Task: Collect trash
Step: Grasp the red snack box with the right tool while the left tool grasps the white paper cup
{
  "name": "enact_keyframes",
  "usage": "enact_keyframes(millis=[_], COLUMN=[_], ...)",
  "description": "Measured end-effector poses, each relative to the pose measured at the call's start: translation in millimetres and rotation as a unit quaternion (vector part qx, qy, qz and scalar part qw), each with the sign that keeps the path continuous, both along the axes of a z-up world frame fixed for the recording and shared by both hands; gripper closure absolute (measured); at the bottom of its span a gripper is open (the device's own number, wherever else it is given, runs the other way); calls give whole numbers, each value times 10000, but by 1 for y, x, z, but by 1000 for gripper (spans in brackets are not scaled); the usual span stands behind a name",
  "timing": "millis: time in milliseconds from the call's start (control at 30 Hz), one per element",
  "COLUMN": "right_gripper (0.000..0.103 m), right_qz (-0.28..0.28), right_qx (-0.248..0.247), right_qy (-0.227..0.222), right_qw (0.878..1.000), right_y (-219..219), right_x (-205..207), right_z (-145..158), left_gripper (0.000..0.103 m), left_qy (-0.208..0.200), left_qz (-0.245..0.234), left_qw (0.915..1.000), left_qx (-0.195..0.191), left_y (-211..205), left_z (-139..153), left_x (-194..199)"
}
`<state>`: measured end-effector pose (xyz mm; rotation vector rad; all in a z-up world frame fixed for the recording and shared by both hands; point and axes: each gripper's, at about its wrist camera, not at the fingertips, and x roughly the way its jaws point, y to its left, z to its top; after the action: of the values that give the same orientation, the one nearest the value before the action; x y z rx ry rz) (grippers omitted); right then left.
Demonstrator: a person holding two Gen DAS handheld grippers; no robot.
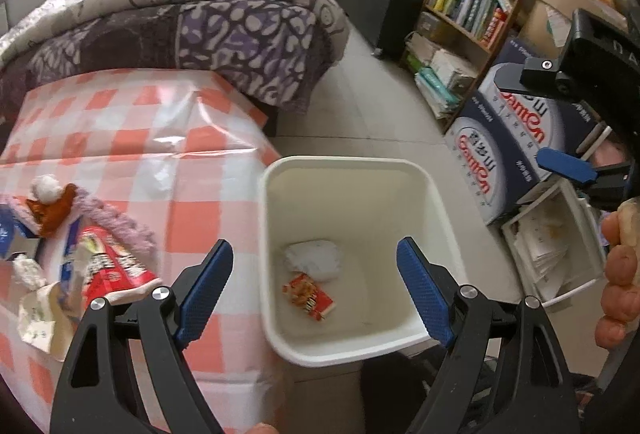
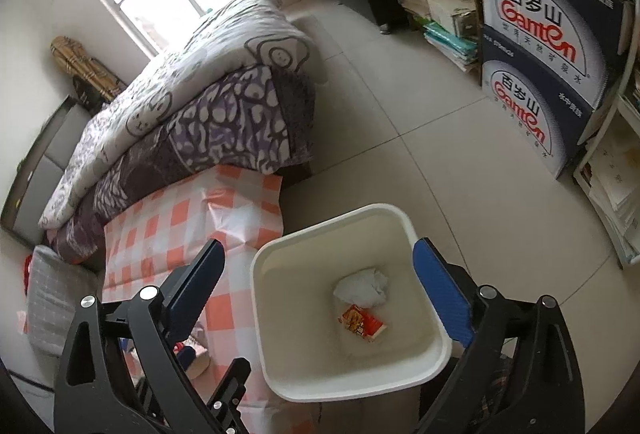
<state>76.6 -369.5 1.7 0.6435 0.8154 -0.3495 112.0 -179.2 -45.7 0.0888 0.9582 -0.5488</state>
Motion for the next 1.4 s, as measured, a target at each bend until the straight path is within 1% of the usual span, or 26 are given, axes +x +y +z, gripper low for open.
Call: enact_keyframes(millis=[67, 133, 300, 433, 533, 633, 700, 733, 767, 800, 867, 900, 933, 1000, 1067, 1133, 1167, 1200, 1233, 1267, 1333, 1400], right_gripper=[10, 9, 8, 8, 8, 8, 8, 8, 8, 8, 8, 8, 8, 8, 8, 8, 8, 8, 8, 8, 8, 8], right_qz=[69, 140, 301, 483, 662, 872, 997, 1088, 1160, 1233, 1390, 1448, 1545, 1771, 1934, 2052, 2097, 2169, 2252, 2389, 2650, 2938], right_qx=[-20, -12, 118, 197, 97, 48, 1, -66, -146, -246, -479, -566, -680, -843, -927, -947, -933, -918, -918, -900, -770, -711], right_qy=[52, 111, 191, 240, 281, 338, 373, 405, 443, 481, 537, 548, 550, 527, 527, 540, 549, 572, 605, 665, 758, 878], right_qw=[10000, 9998, 9993, 9984, 9974, 9956, 9943, 9932, 9922, 9909, 9877, 9863, 9841, 9792, 9753, 9726, 9718, 9702, 9681, 9646, 9582, 9492], right_y=[6, 14, 32, 50, 70, 90, 100, 109, 116, 123, 137, 143, 150, 163, 172, 181, 185, 189, 193, 198, 206, 217], right_x=[3, 8, 19, 28, 36, 44, 47, 49, 51, 53, 56, 57, 59, 62, 63, 66, 67, 69, 70, 73, 76, 80], right_z=[-2, -4, -7, -10, -12, -14, -16, -17, -18, -20, -22, -24, -25, -28, -32, -36, -38, -40, -43, -47, -55, -62], left_gripper=[20, 19, 19, 19, 19, 19, 19, 19, 19, 19, 20, 20, 21, 26, 30, 31, 32, 37, 40, 48, 54, 70], left_qy=[14, 4, 63, 278, 551, 876, 1108, 1251, 1419, 1656, 2114, 2315, 2477, 2775, 2982, 3160, 3248, 3295, 3294, 3249, 3140, 3065], left_qz=[107, 262, 696, 1251, 1869, 2696, 3202, 3468, 3713, 3963, 4321, 4445, 4529, 4673, 4780, 4819, 4829, 4836, 4847, 4839, 4774, 4696], left_qw=[9999, 9990, 9944, 9871, 9765, 9570, 9405, 9295, 9171, 9004, 8670, 8515, 8387, 8115, 7864, 7671, 7591, 7546, 7536, 7569, 7696, 7810], left_qx=[131, 354, 790, 957, 922, 622, 265, 4, -308, -699, -1302, -1544, -1735, -2147, -2532, -2820, -2919, -2968, -2978, -2956, -2850, -2750], left_y=[8, 17, 48, 88, 129, 180, 212, 229, 244, 262, 288, 296, 302, 313, 318, 318, 319, 318, 318, 319, 321, 327], left_z=[-2, -4, -9, -14, -17, -20, -22, -24, -28, -33, -49, -56, -65, -82, -95, -105, -109, -112, -112, -111, -108, -107], left_x=[3, 6, 18, 29, 37, 42, 42, 42, 41, 41, 38, 37, 37, 36, 35, 35, 35, 36, 36, 37, 40, 42])
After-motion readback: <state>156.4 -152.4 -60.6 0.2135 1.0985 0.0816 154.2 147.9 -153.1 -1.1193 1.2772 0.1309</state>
